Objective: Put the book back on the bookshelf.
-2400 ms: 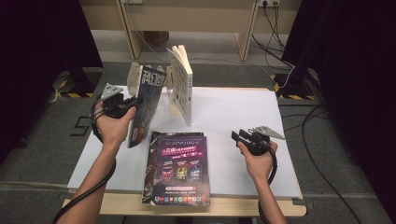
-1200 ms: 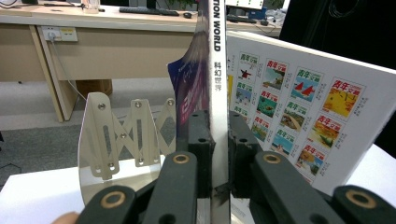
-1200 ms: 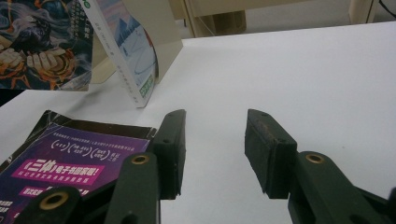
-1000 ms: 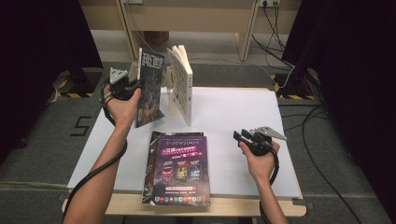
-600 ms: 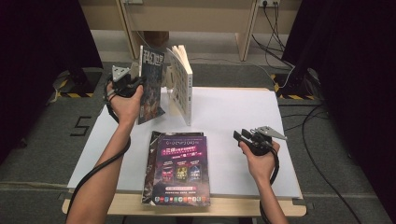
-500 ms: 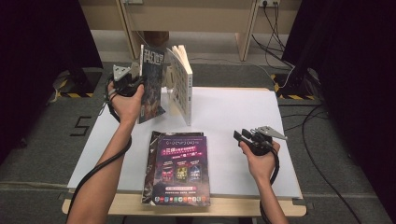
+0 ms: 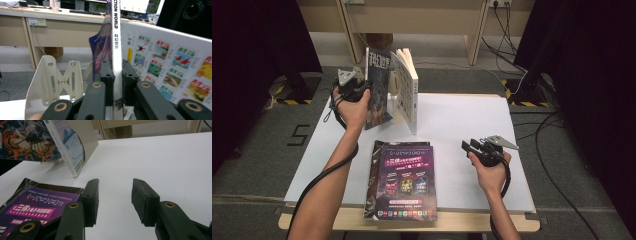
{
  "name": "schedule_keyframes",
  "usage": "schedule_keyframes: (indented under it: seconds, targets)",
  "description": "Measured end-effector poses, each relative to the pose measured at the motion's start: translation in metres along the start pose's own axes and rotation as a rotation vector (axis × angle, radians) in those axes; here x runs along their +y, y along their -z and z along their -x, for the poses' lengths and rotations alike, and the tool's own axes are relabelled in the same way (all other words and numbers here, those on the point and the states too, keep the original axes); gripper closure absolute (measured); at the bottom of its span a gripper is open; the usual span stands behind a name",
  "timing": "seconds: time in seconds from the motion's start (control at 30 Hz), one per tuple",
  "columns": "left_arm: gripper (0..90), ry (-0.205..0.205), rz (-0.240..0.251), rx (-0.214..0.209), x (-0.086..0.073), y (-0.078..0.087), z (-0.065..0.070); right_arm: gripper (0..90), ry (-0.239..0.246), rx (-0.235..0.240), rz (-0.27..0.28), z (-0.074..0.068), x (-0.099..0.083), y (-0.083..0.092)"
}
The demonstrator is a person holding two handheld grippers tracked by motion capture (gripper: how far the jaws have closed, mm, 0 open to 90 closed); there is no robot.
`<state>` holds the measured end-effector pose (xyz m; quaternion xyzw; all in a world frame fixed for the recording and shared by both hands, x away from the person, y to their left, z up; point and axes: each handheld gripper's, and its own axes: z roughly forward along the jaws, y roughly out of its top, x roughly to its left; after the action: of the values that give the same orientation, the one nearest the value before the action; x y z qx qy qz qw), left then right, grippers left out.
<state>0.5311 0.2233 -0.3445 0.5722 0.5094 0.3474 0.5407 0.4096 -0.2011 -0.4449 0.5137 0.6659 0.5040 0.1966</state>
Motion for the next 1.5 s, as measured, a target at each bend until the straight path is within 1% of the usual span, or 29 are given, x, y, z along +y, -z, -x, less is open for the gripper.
schedule_keyframes:
  seconds: [0.03,0.13,0.23,0.27,0.4,0.5,0.6,0.63,0.7,0.83,0.93,1.13,1.2,1.33,1.37,1.5]
  targets:
    - [82.5,0.005,0.004,-0.001,-0.001,0.0,-0.001,57.9,0.001,0.0,-0.002,0.0,0.0,0.0]
    - [82.3,-0.026,0.014,0.007,-0.002,0.002,0.001,57.9,-0.002,-0.001,-0.001,0.001,0.0,0.001]
    - [82.2,-0.043,0.011,0.012,-0.003,0.004,0.001,57.7,-0.003,-0.001,-0.001,0.001,0.0,0.002]
    - [82.1,-0.043,0.008,0.011,-0.003,0.005,0.001,57.7,-0.004,-0.001,0.001,0.001,0.0,0.002]
    - [81.7,-0.039,-0.008,0.004,-0.008,0.011,-0.001,57.6,-0.002,-0.002,0.008,0.002,0.0,0.003]
    - [81.3,-0.056,-0.016,-0.004,-0.012,0.018,0.0,57.5,-0.014,-0.005,0.005,0.003,0.0,0.004]
    - [80.6,-0.07,-0.034,-0.021,-0.016,0.026,0.003,57.4,-0.013,-0.005,0.008,0.003,0.001,0.004]
    - [80.4,-0.083,-0.042,-0.026,-0.018,0.028,0.003,57.4,-0.018,-0.004,0.008,0.003,0.001,0.004]
    - [80.3,-0.081,-0.05,-0.04,-0.02,0.032,0.002,57.3,-0.019,-0.002,0.009,0.003,0.001,0.005]
    - [79.2,-0.094,-0.073,-0.039,-0.023,0.04,0.002,57.2,-0.022,-0.002,0.006,0.003,0.0,0.005]
    - [77.8,-0.103,-0.097,-0.055,-0.025,0.045,0.002,57.2,-0.018,0.001,0.001,0.003,0.0,0.004]
    - [75.8,-0.08,-0.119,-0.081,-0.028,0.046,0.0,57.0,-0.019,0.005,-0.002,0.002,-0.001,0.003]
    - [75.0,-0.054,-0.117,-0.096,-0.027,0.044,-0.002,57.0,-0.02,0.006,-0.005,0.002,-0.001,0.003]
    - [73.4,-0.033,-0.101,-0.1,-0.023,0.043,-0.003,56.6,-0.024,0.007,-0.003,0.002,-0.001,0.003]
    - [73.0,-0.033,-0.1,-0.099,-0.022,0.042,-0.003,56.6,-0.025,0.007,-0.003,0.002,-0.001,0.003]
    - [70.5,-0.01,-0.109,-0.11,-0.019,0.038,-0.003,56.3,-0.027,0.012,-0.004,0.002,-0.001,0.003]
